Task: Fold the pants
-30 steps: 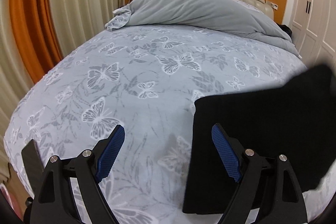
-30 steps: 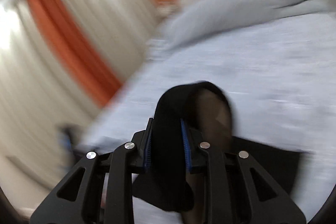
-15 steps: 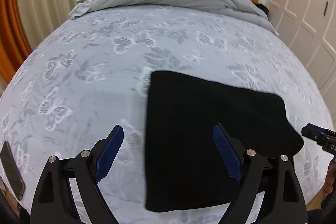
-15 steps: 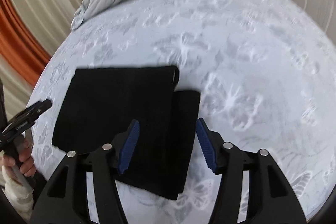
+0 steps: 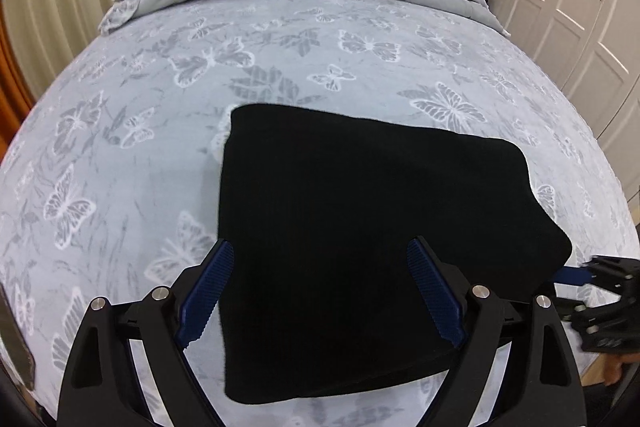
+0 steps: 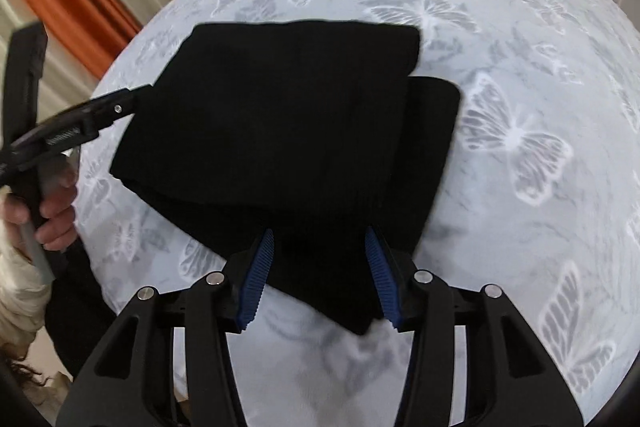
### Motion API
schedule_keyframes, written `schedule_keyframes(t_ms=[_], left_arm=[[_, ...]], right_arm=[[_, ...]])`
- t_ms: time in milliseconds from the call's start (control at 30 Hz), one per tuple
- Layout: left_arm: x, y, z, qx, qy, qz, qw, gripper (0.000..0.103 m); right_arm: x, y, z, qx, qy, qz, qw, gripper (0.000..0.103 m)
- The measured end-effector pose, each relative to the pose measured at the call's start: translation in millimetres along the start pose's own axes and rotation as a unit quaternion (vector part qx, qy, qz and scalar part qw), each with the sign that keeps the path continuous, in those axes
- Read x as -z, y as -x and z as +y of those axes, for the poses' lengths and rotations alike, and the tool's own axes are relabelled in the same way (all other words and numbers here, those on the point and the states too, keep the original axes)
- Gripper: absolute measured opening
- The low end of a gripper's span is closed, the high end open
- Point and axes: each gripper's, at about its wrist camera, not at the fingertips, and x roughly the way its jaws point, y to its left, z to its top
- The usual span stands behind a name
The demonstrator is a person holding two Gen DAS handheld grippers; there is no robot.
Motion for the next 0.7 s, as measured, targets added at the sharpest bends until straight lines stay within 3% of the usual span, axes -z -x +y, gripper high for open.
schedule_keyframes(t_ms=[67,100,133,267,333,367,433,467,500,567,600,633,667,700], left_arm=[[0,-4,2,0.003,0.006,0.008,0.9999,0.086],[-1,-6,3,0.003,0.01,0.012,0.9999,0.086],[0,-7,5,0.003,0.014,0.014,0.9998,0.086],[-1,2,17,0.005,0.029,0.009,0.9995,0.086],[-3,9,24,0.008,0.034,0.001,0.9994,0.086],[-4,12,28,0.005,0.036,-0.003,0.9993,0.086],[-5,9,34,-0.008,0.038,0.001,0.9992,0.086],[-5,6,36,-0.011,0.043,0.007,0.999,0.086],[-5,2,40,-0.008,0.052,0.019,0.9984,0.086],[-6,-4,48,0.008,0.074,0.037,0.9965,0.086],[-6,-7,54,0.024,0.096,0.047,0.9939,0.086],[-6,-9,56,0.032,0.108,0.051,0.9924,0.086],[-5,-11,61,0.042,0.126,0.055,0.9896,0.086],[-5,-14,64,0.048,0.138,0.059,0.9875,0.086]], right_arm=[[-15,-6,-5,-0.011,-0.028,-0.021,0.999,0.043],[-19,-8,-7,-0.014,-0.039,-0.025,0.999,0.02],[-24,-9,-9,-0.015,-0.051,-0.026,0.998,0.011],[-26,64,28,-0.062,-0.011,-0.106,0.992,0.008],[-11,84,34,-0.038,0.013,-0.116,0.992,0.008],[-5,81,30,-0.006,0.02,-0.103,0.994,0.009],[13,35,-3,0.051,-0.017,-0.006,0.999,0.01],[18,20,-15,0.067,-0.037,0.026,0.997,0.015],[19,19,-20,0.067,-0.046,0.021,0.997,0.019],[14,41,-15,0.08,-0.04,-0.024,0.996,0.019],[12,51,-15,0.082,-0.041,-0.045,0.995,0.025],[9,63,-15,0.081,-0.05,-0.066,0.993,0.033],[6,68,-17,0.081,-0.057,-0.074,0.992,0.054],[2,74,-20,0.08,-0.068,-0.09,0.99,0.063]])
